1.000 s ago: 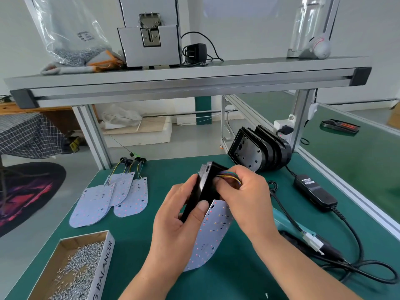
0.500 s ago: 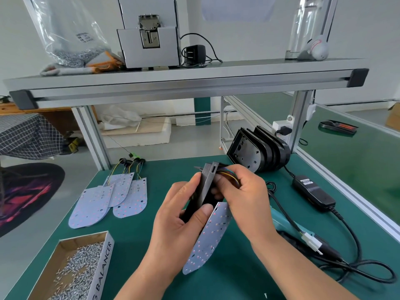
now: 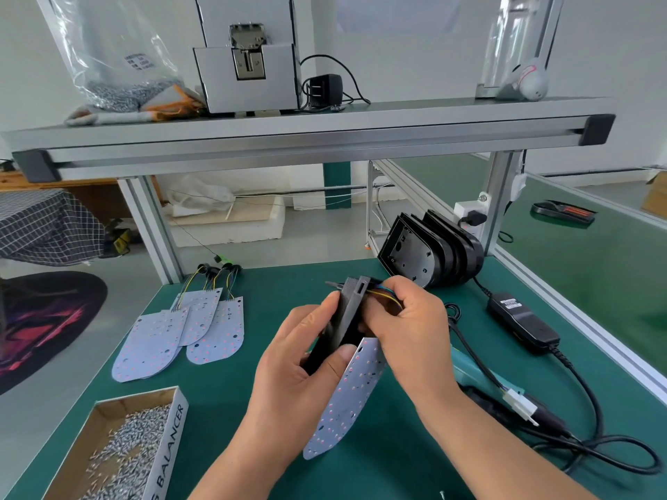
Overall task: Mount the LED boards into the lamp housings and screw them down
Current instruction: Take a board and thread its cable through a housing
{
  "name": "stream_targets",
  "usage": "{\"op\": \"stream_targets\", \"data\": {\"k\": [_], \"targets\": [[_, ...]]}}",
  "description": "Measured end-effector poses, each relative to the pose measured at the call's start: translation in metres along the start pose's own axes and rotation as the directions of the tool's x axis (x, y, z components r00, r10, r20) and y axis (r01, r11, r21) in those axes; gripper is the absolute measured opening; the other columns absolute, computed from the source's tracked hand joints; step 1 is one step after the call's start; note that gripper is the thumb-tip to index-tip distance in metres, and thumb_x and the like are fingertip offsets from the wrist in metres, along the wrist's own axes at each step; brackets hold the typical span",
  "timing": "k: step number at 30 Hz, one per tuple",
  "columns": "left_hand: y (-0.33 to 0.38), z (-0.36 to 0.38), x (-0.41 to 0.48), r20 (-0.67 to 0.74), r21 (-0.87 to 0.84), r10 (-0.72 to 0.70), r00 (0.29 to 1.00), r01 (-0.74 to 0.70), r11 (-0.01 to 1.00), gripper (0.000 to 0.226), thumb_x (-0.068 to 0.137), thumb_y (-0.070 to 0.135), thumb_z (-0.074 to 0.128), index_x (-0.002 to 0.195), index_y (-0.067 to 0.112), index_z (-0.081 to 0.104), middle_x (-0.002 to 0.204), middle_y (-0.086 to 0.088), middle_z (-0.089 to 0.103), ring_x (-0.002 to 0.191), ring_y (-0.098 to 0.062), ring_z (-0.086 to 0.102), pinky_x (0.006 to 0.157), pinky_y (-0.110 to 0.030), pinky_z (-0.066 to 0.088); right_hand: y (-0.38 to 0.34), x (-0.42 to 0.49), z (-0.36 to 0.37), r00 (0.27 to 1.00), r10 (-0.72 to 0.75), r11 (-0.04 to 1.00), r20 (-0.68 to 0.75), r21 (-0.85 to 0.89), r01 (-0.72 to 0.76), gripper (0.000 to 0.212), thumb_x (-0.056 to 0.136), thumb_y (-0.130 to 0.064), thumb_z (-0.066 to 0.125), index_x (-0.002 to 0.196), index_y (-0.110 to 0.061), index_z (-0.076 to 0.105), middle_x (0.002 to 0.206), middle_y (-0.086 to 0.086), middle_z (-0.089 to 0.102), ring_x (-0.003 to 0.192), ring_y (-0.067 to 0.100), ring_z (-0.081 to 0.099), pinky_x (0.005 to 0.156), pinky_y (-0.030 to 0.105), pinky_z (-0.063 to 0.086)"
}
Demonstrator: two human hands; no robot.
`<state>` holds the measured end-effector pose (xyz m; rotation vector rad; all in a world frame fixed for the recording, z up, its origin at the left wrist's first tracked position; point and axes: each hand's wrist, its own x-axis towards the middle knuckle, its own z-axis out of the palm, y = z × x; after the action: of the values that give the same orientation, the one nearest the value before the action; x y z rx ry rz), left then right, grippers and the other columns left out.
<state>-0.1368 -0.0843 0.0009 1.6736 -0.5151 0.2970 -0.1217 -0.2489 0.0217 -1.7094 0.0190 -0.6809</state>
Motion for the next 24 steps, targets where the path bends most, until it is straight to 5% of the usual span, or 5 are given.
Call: {"op": "stream_targets", "data": {"k": [3, 8, 17, 24], "targets": [[0.0019, -0.0020, 0.0010, 0.029, 0.018, 0.009, 1.000, -0.010, 1.000, 0.063, 0.088, 0.023, 0.077, 0.145, 0.047, 0.063, 0.131, 0.012, 0.066, 0.128, -0.017, 0.061, 0.098, -0.042, 0.057, -0.0007, -0.0016, 0.0021, 1.000, 0.005, 1.000, -0.007, 0.029, -0.005, 0.021, 0.091, -0.015, 0.076, 0.076, -0.026, 0.066, 0.065, -0.003, 0.067, 0.059, 0.011, 0.057, 0.057, 0.027, 0.048], [0.0033, -0.0023, 0.0021, -0.003, -0.031, -0.016, 1.000, 0.016, 0.999, 0.062, 0.085, 0.023, 0.078, 0.142, 0.041, 0.063, 0.124, 0.016, 0.067, 0.123, -0.013, 0.063, 0.088, -0.025, 0.057, -0.0050, -0.0027, 0.0050, 1.000, -0.014, 0.995, 0.022, 0.101, 0.012, 0.020, 0.093, -0.023, 0.081, 0.080, -0.033, 0.070, 0.070, -0.014, 0.069, 0.061, 0.002, 0.059, 0.059, 0.012, 0.046], [-0.0009, 0.0002, 0.0007, -0.006, -0.005, 0.001, 1.000, -0.001, 1.000, 0.068, 0.089, -0.002, 0.081, 0.141, 0.039, 0.064, 0.125, 0.015, 0.068, 0.123, -0.014, 0.064, 0.093, -0.023, 0.055, -0.0047, -0.0023, 0.0064, 0.999, 0.036, 0.988, -0.007, 0.149, -0.034, 0.028, 0.090, -0.015, 0.080, 0.072, -0.029, 0.065, 0.063, -0.015, 0.063, 0.057, 0.003, 0.052, 0.058, 0.015, 0.042], [0.0022, -0.0022, 0.0035, 0.048, -0.065, -0.027, 0.998, 0.030, 0.997, 0.064, 0.084, 0.021, 0.082, 0.140, 0.048, 0.067, 0.119, 0.013, 0.068, 0.111, -0.007, 0.066, 0.086, -0.017, 0.056, 0.0000, -0.0039, 0.0085, 0.999, 0.030, 0.979, -0.021, 0.204, -0.025, 0.031, 0.092, -0.012, 0.078, 0.067, -0.029, 0.068, 0.061, -0.014, 0.062, 0.056, 0.004, 0.051, 0.056, 0.015, 0.043]]}}
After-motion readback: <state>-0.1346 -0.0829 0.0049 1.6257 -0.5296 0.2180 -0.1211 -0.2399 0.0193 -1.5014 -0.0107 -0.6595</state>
